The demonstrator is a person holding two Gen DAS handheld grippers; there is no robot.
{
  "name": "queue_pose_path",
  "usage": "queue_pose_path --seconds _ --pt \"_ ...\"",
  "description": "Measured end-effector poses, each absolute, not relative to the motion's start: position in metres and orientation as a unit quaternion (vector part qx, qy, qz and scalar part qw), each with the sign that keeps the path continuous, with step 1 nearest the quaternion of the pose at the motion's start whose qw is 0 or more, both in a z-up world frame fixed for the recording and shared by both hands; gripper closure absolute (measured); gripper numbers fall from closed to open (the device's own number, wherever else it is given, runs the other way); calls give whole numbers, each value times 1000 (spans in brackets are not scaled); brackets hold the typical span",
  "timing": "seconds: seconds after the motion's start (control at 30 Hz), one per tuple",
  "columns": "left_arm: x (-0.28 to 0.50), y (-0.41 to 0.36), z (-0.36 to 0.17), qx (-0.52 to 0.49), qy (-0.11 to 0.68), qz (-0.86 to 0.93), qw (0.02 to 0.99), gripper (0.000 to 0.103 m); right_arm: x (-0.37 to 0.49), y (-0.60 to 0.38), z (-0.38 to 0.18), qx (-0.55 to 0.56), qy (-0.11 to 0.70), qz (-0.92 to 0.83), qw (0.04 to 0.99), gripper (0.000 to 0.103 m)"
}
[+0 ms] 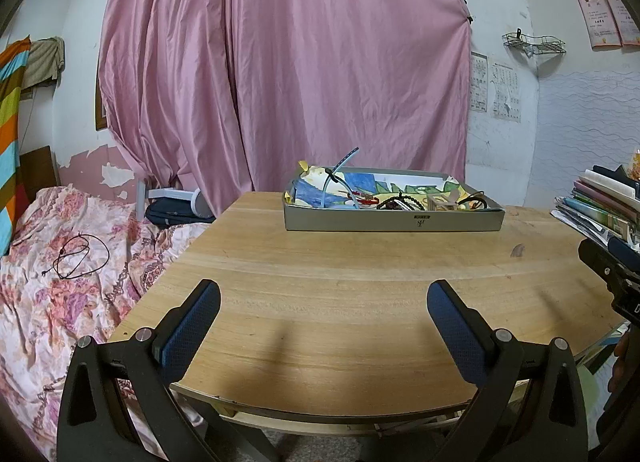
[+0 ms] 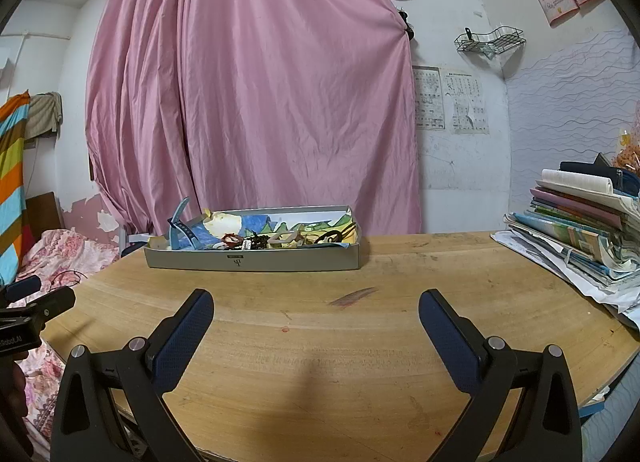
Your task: Organize jewelry
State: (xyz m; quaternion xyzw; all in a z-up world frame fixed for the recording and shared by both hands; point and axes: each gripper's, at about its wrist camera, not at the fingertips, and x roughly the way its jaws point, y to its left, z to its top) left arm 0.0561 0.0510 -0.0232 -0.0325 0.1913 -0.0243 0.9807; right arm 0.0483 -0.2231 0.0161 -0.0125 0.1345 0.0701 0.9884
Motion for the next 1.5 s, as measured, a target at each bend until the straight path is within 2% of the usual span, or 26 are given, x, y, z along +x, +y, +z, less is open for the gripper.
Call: queue_pose_path --seconds 1.5 --pt "55 48 -24 -30 192 -25 981 2 45 -223 13 -12 130 73 989 0"
